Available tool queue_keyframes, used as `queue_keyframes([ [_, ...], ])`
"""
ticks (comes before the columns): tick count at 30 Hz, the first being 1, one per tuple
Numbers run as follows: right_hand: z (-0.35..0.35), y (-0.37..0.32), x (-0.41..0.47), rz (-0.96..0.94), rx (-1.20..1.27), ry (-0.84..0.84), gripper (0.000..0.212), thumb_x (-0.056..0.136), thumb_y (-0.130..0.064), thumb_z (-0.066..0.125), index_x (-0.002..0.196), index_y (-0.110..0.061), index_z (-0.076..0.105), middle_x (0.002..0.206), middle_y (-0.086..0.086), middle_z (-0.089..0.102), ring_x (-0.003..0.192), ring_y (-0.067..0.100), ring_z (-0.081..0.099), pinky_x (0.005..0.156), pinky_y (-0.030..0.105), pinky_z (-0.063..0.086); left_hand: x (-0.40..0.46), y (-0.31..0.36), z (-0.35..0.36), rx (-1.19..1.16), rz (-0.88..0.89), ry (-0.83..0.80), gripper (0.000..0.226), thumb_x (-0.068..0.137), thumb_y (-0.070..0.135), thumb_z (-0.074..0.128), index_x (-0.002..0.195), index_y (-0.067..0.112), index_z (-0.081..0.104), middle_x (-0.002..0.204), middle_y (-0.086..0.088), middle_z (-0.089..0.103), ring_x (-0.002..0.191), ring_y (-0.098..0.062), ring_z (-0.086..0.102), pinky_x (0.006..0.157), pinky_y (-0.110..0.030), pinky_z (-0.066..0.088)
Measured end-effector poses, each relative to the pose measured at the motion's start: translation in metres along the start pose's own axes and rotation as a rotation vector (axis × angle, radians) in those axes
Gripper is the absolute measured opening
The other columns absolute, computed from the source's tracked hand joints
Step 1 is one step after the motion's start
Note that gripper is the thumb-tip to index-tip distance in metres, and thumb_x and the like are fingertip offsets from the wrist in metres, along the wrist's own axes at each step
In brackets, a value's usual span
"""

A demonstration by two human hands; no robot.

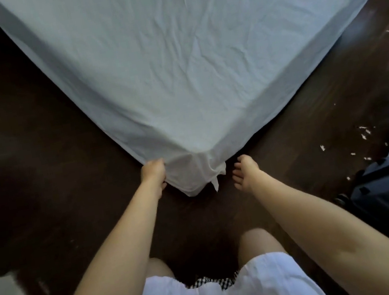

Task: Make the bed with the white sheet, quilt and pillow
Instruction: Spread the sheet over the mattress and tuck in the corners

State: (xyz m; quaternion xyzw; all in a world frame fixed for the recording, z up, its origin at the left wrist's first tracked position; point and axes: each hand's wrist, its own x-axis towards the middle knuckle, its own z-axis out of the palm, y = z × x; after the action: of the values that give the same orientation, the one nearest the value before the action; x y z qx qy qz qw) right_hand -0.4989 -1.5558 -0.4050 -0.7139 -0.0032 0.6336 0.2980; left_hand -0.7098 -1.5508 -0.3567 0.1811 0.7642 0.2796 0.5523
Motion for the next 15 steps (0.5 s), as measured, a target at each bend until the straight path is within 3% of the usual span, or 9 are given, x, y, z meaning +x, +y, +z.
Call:
queue_keyframes([
  [2, 0.002, -0.026, -0.049, -0.017, -0.116, -0.006, 0.043, 0.093, -0.03, 0.046, 0.131, -0.01, 0.05, 0.135, 0.011, 0.051, 0.128, 0.029, 0.045, 0.107, 0.044, 0.033, -0.04, 0.04, -0.011, 0.075, 0.067, -0.029, 0.019, 0.094, 0.02, 0.043, 0.109, 0.017, 0.055, 0.112, -0.007, 0.053, 0.097, -0.024, 0.052, 0.071, -0.031, 0.044],
  [5, 0.014, -0.085, -0.135, -0.135, -0.365, -0.018, 0.033, 0.091, -0.027, 0.05, 0.118, -0.009, 0.056, 0.107, 0.008, 0.057, 0.102, 0.025, 0.054, 0.089, 0.037, 0.04, -0.104, 0.113, -0.03, 0.225, 0.192, -0.079, 0.046, 0.093, 0.022, 0.047, 0.139, 0.019, 0.043, 0.136, -0.007, 0.05, 0.121, -0.025, 0.048, 0.101, -0.037, 0.042],
  [8, 0.033, -0.152, -0.221, -0.301, -0.574, -0.064, 0.026, 0.088, -0.024, 0.055, 0.107, -0.008, 0.064, 0.097, 0.006, 0.057, 0.085, 0.019, 0.049, 0.07, 0.03, 0.036, -0.169, 0.192, -0.051, 0.359, 0.295, -0.106, 0.04, 0.093, 0.016, 0.049, 0.133, 0.013, 0.052, 0.138, -0.008, 0.05, 0.128, -0.025, 0.044, 0.103, -0.029, 0.035],
  [10, 0.046, -0.188, -0.265, -0.363, -0.654, -0.122, 0.03, 0.086, -0.027, 0.057, 0.107, -0.01, 0.066, 0.099, 0.003, 0.06, 0.085, 0.018, 0.052, 0.066, 0.028, 0.037, -0.199, 0.234, -0.064, 0.424, 0.348, -0.148, 0.038, 0.093, 0.015, 0.05, 0.13, 0.011, 0.056, 0.136, -0.007, 0.053, 0.127, -0.024, 0.046, 0.103, -0.029, 0.035],
  [15, 0.066, -0.248, -0.323, -0.509, -0.801, -0.155, 0.035, 0.086, -0.03, 0.06, 0.113, -0.009, 0.065, 0.106, 0.005, 0.06, 0.1, 0.024, 0.057, 0.077, 0.031, 0.041, -0.237, 0.316, -0.079, 0.501, 0.455, -0.217, 0.041, 0.093, 0.018, 0.049, 0.134, 0.013, 0.05, 0.133, -0.008, 0.054, 0.122, -0.024, 0.05, 0.098, -0.032, 0.04],
])
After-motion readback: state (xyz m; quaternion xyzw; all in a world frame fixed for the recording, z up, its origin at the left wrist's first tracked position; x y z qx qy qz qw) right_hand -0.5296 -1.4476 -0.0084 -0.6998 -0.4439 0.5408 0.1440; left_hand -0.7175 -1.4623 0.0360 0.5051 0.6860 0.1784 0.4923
